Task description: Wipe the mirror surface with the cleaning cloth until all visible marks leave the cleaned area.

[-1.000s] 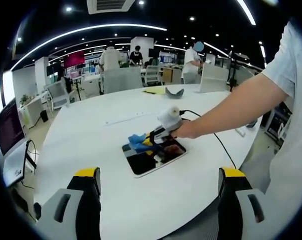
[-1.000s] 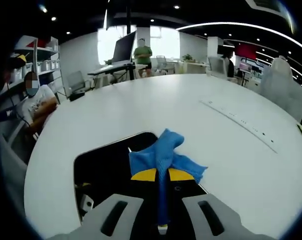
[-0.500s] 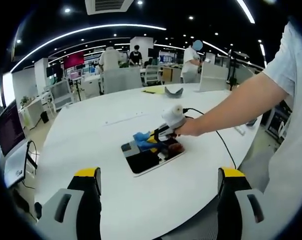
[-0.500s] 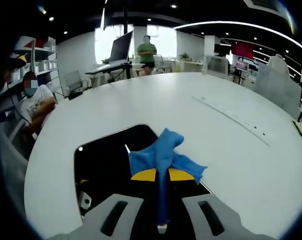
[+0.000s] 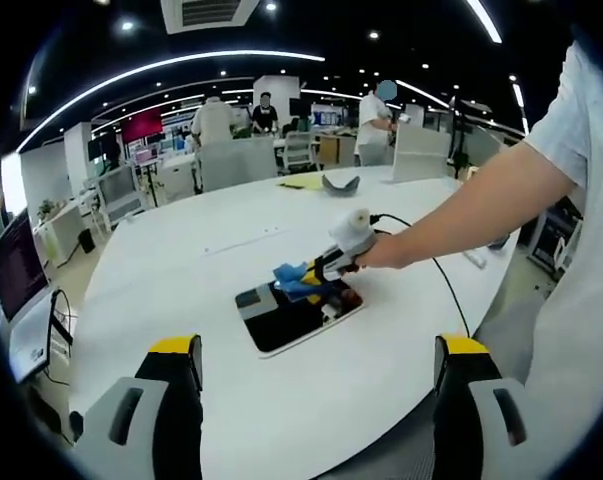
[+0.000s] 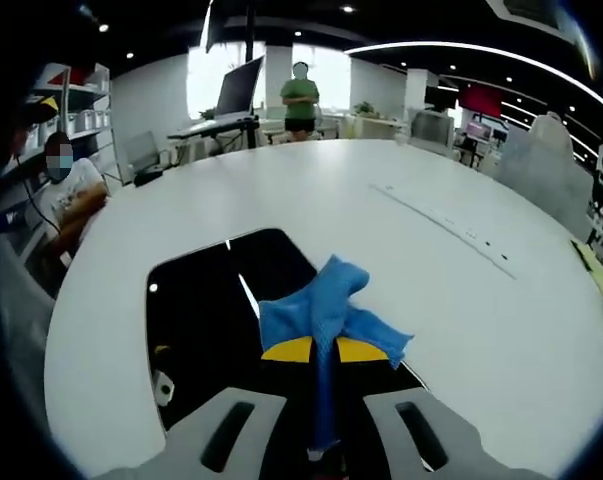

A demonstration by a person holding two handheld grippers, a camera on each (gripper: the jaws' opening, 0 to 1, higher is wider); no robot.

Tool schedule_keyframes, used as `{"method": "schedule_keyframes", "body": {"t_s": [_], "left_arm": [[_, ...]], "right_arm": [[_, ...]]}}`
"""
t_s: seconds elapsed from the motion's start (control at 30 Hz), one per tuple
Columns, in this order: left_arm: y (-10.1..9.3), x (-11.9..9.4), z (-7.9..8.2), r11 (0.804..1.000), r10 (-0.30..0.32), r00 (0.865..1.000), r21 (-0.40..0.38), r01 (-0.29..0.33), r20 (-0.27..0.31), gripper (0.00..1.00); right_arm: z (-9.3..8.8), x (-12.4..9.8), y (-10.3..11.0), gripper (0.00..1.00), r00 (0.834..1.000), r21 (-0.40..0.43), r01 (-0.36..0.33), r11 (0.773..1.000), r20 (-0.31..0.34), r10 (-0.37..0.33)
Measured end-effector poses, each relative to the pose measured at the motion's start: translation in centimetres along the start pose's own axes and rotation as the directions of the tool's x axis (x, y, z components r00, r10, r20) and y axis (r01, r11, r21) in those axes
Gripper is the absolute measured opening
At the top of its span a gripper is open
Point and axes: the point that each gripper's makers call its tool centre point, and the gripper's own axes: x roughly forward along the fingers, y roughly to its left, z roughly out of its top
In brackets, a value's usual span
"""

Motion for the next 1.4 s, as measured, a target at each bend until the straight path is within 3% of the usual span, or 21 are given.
{"method": "schedule_keyframes", "body": {"t_s": [0.47, 1.0, 1.4], "left_arm": [[-1.5, -0.2, 0.2, 0.999, -0.013, 1.000, 0.030, 0.012, 0.010, 0.95], [-1.4, -1.4, 1.0, 0.999, -0.013, 1.000, 0.044, 0.012, 0.026, 0.95], [-1.4, -1.7, 0.2, 0.999, -0.020, 1.000, 0.044, 0.019, 0.019, 0.95]], "right_arm": [[-2.0, -2.8, -1.0, 0.02, 0.998, 0.052, 0.052, 0.997, -0.042, -0.050], [-3.2, -3.8, -1.7, 0.02, 0.990, 0.127, 0.144, 0.981, -0.030, -0.141], [-3.5, -4.2, -1.9, 0.02, 0.981, 0.198, 0.192, 0.961, -0.029, -0.190]]}}
